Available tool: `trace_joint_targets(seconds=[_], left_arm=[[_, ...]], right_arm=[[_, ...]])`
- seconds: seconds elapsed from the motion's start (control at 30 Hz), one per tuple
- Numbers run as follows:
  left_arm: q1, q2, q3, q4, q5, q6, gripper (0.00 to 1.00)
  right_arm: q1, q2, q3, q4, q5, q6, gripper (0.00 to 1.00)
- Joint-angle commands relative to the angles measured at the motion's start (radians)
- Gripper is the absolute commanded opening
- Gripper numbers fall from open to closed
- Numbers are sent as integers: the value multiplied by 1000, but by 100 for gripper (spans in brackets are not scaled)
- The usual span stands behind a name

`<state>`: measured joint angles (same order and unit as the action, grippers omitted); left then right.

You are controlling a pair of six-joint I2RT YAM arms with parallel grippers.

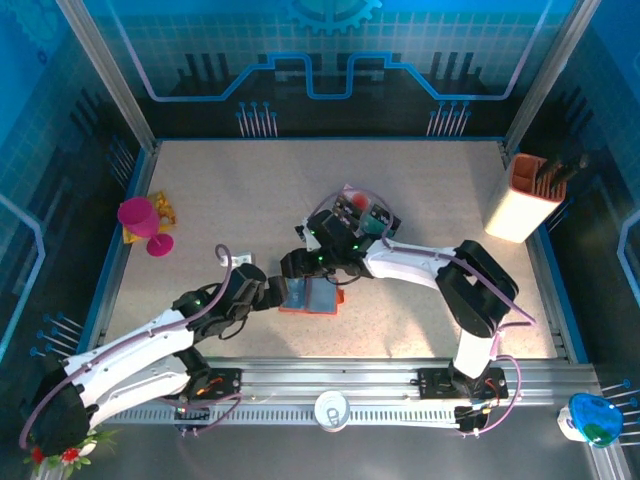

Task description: Put the credit cards into the card holder

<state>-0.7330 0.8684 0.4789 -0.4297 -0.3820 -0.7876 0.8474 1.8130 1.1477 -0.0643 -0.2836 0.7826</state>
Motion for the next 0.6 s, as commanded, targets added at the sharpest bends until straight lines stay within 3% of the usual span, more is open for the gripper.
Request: trace_joint_targets(seconds=[0.0, 0.13, 0.37, 0.57], left_arm=[[15, -32, -12, 28, -28, -32, 99], [21, -34, -19, 32, -15, -32, 99], [20, 1, -3, 61, 23, 13, 99], [20, 117, 60, 83, 89, 70, 99]], right_arm=[[28, 82, 44, -72, -36, -1, 51], [29, 88, 58, -72, -40, -3, 50], [-6, -56, -54, -140, 65, -52, 48], [-72, -151, -191, -146, 103, -75, 35]])
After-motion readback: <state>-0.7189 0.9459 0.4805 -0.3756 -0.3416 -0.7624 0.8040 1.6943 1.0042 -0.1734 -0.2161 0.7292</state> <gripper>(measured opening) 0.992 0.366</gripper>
